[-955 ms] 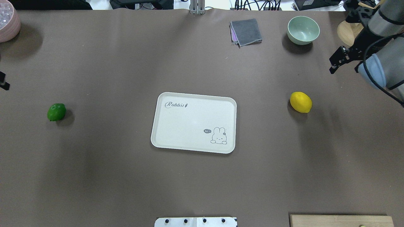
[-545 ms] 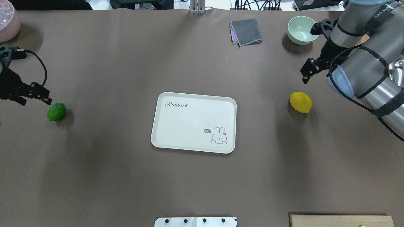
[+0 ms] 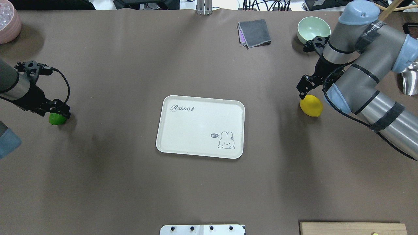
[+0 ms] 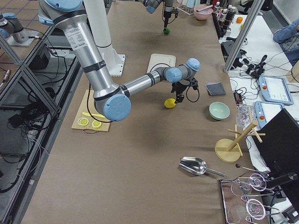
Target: Place all lemons on tray
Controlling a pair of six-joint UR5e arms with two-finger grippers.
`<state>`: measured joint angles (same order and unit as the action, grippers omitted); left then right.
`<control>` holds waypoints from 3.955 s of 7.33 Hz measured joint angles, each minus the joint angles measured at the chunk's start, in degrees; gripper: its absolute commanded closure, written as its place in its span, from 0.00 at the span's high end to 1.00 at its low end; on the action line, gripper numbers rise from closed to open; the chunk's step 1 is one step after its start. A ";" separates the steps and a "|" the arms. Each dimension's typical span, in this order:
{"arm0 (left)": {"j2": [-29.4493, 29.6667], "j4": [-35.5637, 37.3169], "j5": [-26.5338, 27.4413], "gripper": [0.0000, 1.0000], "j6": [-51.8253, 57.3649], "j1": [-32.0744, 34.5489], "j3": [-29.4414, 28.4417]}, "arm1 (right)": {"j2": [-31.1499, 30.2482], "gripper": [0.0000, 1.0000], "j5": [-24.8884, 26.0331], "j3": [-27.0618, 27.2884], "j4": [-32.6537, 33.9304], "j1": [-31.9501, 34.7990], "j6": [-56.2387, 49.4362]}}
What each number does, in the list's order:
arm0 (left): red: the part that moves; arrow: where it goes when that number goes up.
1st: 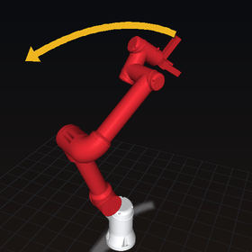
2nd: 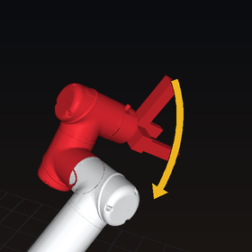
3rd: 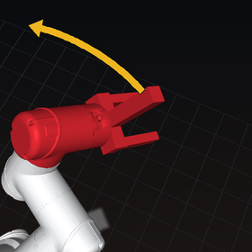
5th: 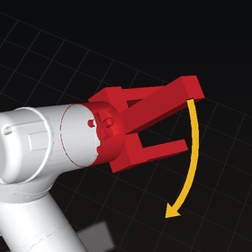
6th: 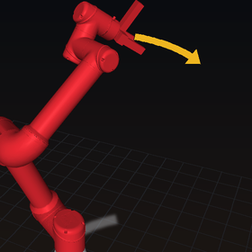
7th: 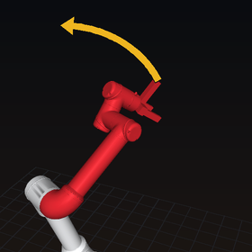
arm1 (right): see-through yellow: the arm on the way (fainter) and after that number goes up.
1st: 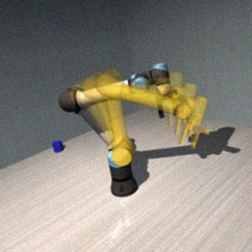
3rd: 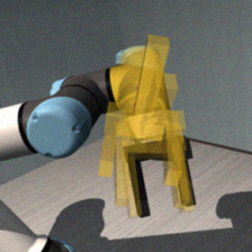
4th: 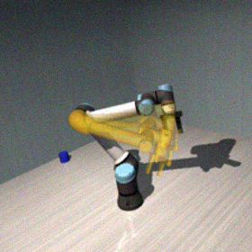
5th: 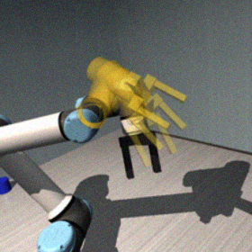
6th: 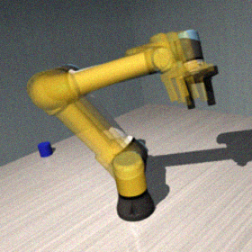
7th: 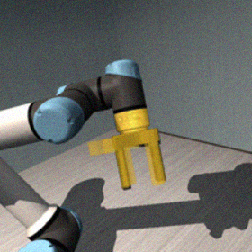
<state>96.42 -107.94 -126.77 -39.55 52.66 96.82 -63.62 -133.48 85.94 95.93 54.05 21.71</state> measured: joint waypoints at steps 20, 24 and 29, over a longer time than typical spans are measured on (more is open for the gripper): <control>1.64 0.45 -4.13 0.00 9.28 3.61 -4.76 | 9.58 0.19 -0.23 -0.36 -15.99 -11.88 -1.13; 4.41 7.04 -14.12 0.00 7.04 8.62 1.78 | 11.37 0.78 3.80 -0.99 -16.41 -17.76 -1.14; 18.60 7.89 -16.96 0.00 -7.15 -4.50 1.60 | 11.13 1.00 3.61 -0.87 -17.76 -14.19 -1.84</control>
<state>115.02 -100.05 -143.73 -46.70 48.16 98.42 -52.49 -129.87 85.08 78.17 39.86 19.86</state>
